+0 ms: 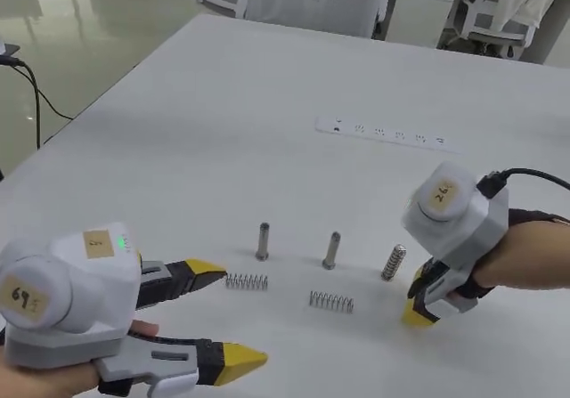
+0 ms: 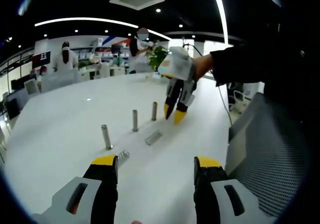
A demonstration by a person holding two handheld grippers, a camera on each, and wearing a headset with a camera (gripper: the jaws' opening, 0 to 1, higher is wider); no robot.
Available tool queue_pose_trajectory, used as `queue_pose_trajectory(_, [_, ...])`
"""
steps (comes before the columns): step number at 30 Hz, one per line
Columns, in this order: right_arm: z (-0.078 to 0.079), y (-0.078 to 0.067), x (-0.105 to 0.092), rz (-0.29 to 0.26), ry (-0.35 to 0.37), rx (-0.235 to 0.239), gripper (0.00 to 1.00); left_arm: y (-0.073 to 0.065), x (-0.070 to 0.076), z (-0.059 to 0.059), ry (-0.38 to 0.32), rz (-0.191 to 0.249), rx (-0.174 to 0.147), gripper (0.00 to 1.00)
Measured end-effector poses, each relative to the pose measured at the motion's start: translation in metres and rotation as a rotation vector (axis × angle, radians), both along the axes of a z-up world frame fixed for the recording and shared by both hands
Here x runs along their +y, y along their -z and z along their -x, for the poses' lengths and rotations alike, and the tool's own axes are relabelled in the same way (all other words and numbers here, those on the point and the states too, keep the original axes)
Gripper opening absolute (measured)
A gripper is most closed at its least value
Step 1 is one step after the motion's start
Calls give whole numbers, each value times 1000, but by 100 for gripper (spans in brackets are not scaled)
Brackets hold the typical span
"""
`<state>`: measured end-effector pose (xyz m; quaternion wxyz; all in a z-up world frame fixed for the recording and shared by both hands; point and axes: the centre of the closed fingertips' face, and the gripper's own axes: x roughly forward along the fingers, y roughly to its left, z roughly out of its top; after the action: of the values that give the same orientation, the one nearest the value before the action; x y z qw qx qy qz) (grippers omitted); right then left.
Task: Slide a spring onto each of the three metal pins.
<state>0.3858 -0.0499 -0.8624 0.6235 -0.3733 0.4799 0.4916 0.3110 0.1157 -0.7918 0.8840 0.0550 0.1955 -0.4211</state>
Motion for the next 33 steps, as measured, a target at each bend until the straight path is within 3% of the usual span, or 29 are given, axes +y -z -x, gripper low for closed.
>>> queue_pose_trajectory(13, [19,-5,25,-30,-50,8,18,-1,1,1,1,0,-5,56])
queue_pose_trajectory(33, [16,-7,62,-41,-155,-20,17,0,0,2,6,0,-3,56])
